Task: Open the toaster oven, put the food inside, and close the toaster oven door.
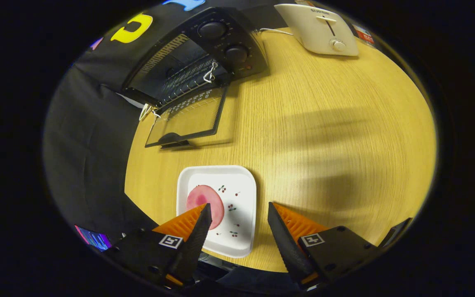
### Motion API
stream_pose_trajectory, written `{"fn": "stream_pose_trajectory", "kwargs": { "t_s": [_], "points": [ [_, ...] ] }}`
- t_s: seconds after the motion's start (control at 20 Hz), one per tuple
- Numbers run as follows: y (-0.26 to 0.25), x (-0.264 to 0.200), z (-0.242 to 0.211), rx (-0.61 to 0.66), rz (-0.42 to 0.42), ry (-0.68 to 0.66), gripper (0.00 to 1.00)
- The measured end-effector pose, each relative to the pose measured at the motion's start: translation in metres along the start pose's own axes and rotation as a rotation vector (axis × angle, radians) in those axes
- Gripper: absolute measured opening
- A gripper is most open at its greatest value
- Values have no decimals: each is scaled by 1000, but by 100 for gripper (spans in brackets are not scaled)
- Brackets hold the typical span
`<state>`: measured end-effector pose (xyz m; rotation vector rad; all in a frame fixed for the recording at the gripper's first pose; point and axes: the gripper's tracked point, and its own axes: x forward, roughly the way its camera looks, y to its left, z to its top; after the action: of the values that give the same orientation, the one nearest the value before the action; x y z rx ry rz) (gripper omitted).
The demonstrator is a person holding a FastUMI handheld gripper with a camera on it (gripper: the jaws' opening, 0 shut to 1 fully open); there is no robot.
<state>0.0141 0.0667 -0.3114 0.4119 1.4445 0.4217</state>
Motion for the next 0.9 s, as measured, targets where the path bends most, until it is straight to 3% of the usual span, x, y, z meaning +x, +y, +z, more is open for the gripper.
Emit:
{"fn": "stream_pose_trajectory", "kwargs": {
  "t_s": [0.25, 0.3, 0.4, 0.45, 0.65, 0.75, 0.9],
  "points": [
    [1, 5, -3, 22, 10, 73, 81],
    [-5, 7, -3, 14, -14, 81, 76],
    [-5, 9, -9, 19, -15, 102, 41],
    [-4, 11, -11, 18, -13, 118, 36],
    [-7, 15, -17, 9, -55, 144, 36],
    [-6, 15, -16, 36, -52, 139, 7],
    [-4, 16, -17, 27, -35, 136, 2]
  ]
}}
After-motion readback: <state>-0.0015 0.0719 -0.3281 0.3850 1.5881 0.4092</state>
